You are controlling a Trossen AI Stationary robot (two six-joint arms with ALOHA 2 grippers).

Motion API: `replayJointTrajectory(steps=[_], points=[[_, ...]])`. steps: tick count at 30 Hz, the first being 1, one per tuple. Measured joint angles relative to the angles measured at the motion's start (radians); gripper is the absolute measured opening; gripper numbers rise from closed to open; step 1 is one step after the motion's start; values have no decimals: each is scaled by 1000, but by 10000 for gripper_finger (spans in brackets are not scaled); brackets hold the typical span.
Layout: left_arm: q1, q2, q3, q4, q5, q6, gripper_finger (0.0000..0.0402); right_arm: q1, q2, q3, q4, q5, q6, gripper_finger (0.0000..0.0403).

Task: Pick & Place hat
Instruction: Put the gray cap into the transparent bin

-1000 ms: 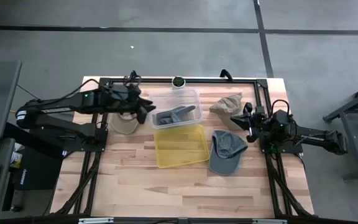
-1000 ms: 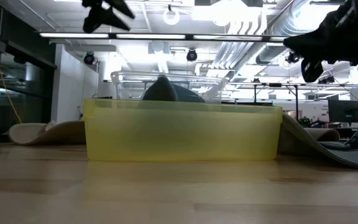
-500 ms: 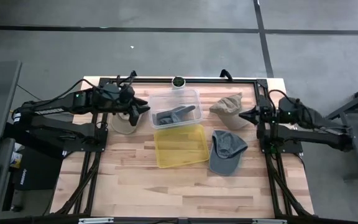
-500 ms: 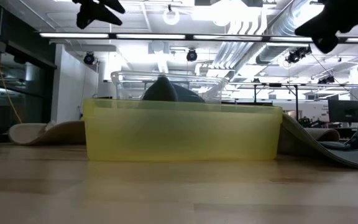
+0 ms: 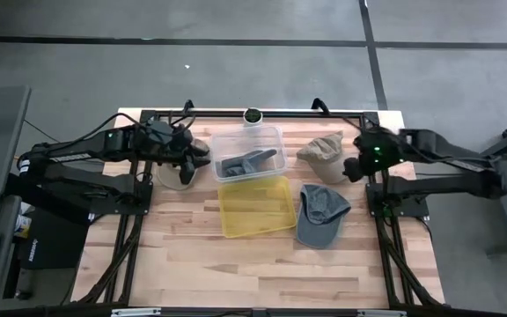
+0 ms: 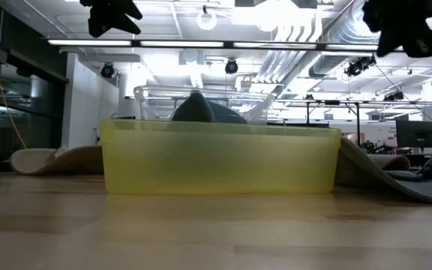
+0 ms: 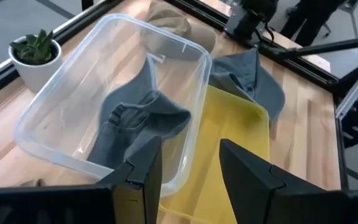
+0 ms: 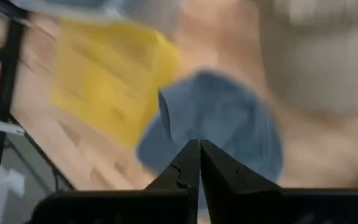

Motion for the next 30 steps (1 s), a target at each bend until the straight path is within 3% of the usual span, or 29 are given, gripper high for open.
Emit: replayJointTrajectory(steps=[5,16,23,30], points=[[0,0,0,-2,22,6,140,1,73,-21,-36,-150,111,57],[0,0,0,-5,92,11,140,1,120,-157,-113,-271,284,180],[0,0,0,-10,126,29,140,-1,121,-278,-53,-305,365,216],[0,1,0,-10,141,36,140,-15,144,-264,10,-225,474,232]])
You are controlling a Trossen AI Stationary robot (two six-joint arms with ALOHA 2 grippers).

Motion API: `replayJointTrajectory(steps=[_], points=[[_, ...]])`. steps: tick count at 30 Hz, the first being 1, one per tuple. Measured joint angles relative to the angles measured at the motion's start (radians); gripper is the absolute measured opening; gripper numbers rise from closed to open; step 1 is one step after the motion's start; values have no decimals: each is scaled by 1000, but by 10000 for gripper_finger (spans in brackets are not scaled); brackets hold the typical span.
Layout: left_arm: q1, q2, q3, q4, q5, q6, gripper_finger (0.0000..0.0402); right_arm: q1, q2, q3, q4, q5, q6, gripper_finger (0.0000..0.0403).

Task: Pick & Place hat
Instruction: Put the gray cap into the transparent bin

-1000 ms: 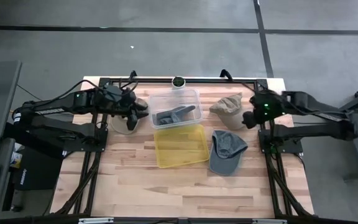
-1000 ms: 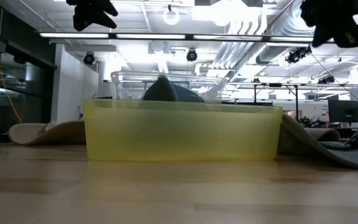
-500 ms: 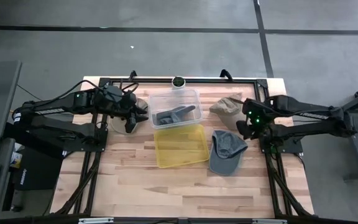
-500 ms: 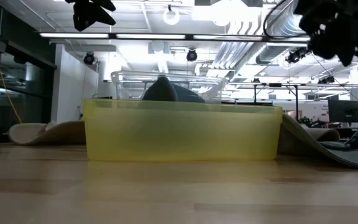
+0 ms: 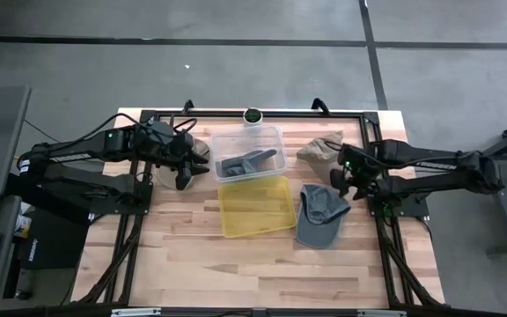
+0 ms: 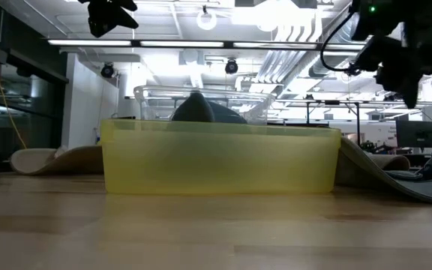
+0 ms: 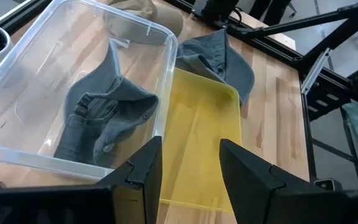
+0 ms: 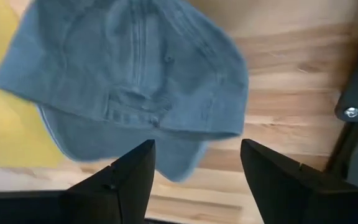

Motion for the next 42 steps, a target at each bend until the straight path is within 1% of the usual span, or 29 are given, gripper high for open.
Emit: replayJointTrajectory(steps=[8,13,19,24,28,33,36,42], points=[[0,0,0,-46,0,0,140,40,62,0,96,39,108,232],[0,0,0,-93,-1,0,140,98,93,0,97,43,193,232],[0,0,1,-114,-1,0,140,225,93,0,116,97,379,232],[0,0,1,-150,-1,0,140,381,100,0,149,127,570,232],[0,0,1,-162,-2,0,140,481,116,0,147,148,675,232],[0,0,1,-161,-3,15,140,533,168,0,169,162,720,232],[0,0,1,-160,-2,15,140,540,215,0,185,177,721,232],[0,0,1,-161,-2,14,140,558,304,0,236,172,729,232]])
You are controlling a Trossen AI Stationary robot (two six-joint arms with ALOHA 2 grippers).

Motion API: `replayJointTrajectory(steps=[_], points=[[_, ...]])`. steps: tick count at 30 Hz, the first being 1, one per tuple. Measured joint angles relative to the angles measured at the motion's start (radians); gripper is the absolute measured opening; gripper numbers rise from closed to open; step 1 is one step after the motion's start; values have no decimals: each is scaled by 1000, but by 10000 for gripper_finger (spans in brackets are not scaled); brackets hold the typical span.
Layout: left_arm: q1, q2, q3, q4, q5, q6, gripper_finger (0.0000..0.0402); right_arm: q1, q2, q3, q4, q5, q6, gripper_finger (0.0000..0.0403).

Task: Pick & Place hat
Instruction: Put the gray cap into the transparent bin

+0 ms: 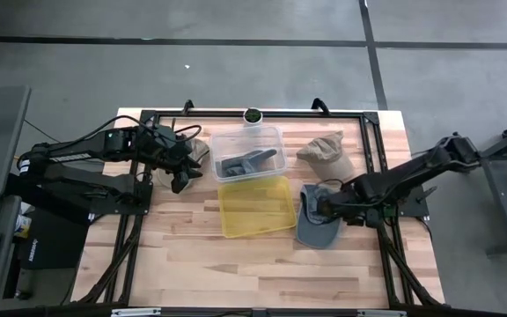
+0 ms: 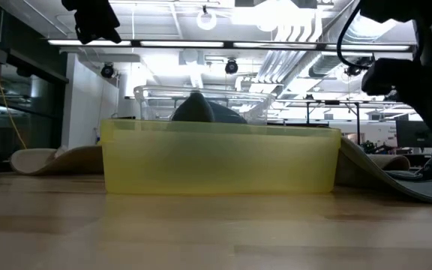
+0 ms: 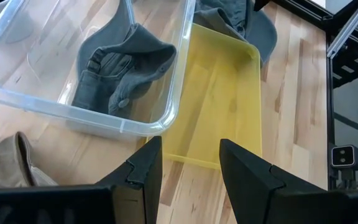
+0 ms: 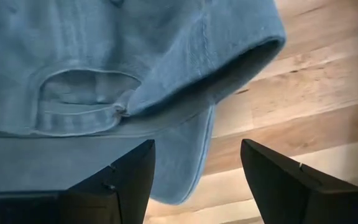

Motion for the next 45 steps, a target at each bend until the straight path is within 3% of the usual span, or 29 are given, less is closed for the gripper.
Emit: replayJointTrajectory(steps=[28,45], points=[[0,0,0,-3,33,0,140,-70,161,1,69,106,-29,232],[0,0,0,-2,57,-2,140,-106,127,1,138,159,-61,232]])
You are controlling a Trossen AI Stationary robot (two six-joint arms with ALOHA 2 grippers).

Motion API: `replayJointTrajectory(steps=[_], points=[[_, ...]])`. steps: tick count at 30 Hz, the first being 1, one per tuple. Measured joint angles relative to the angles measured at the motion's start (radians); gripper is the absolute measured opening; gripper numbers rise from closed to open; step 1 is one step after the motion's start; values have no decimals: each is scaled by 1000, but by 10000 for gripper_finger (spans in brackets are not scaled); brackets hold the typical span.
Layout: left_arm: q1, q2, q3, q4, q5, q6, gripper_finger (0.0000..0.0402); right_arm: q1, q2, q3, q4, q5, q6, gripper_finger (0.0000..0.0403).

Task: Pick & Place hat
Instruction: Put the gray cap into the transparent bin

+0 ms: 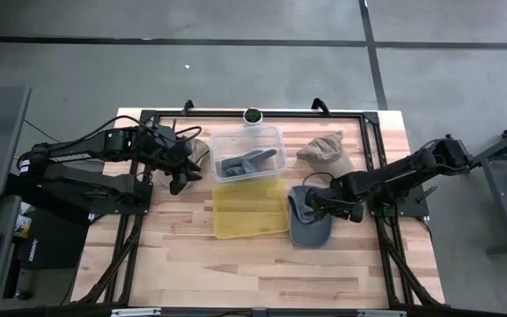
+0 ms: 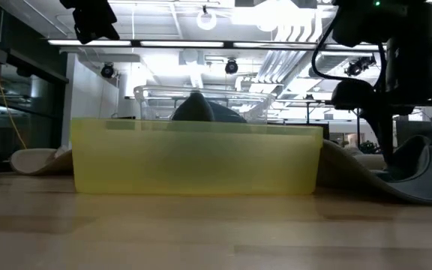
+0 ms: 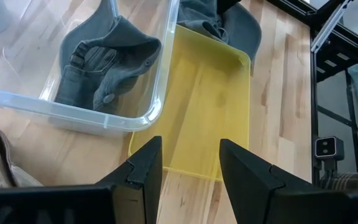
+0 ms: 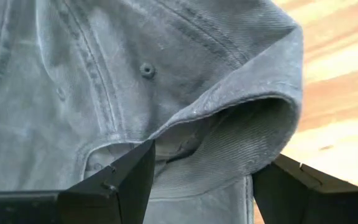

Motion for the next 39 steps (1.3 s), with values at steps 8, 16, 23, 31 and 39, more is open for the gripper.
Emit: replayJointTrajectory(steps=[8,16,23,31,39], points=[[0,0,0,0,0,0,140,-54,0,0,1,53,-37,232],[0,0,0,0,0,0,140,-69,0,0,0,51,-64,227],[0,0,0,1,-1,0,140,-69,0,0,-3,21,-85,166],[0,0,0,1,-2,0,140,-68,0,0,-3,-6,-108,73],[0,0,0,1,-8,0,140,-66,0,0,10,-17,-151,15]])
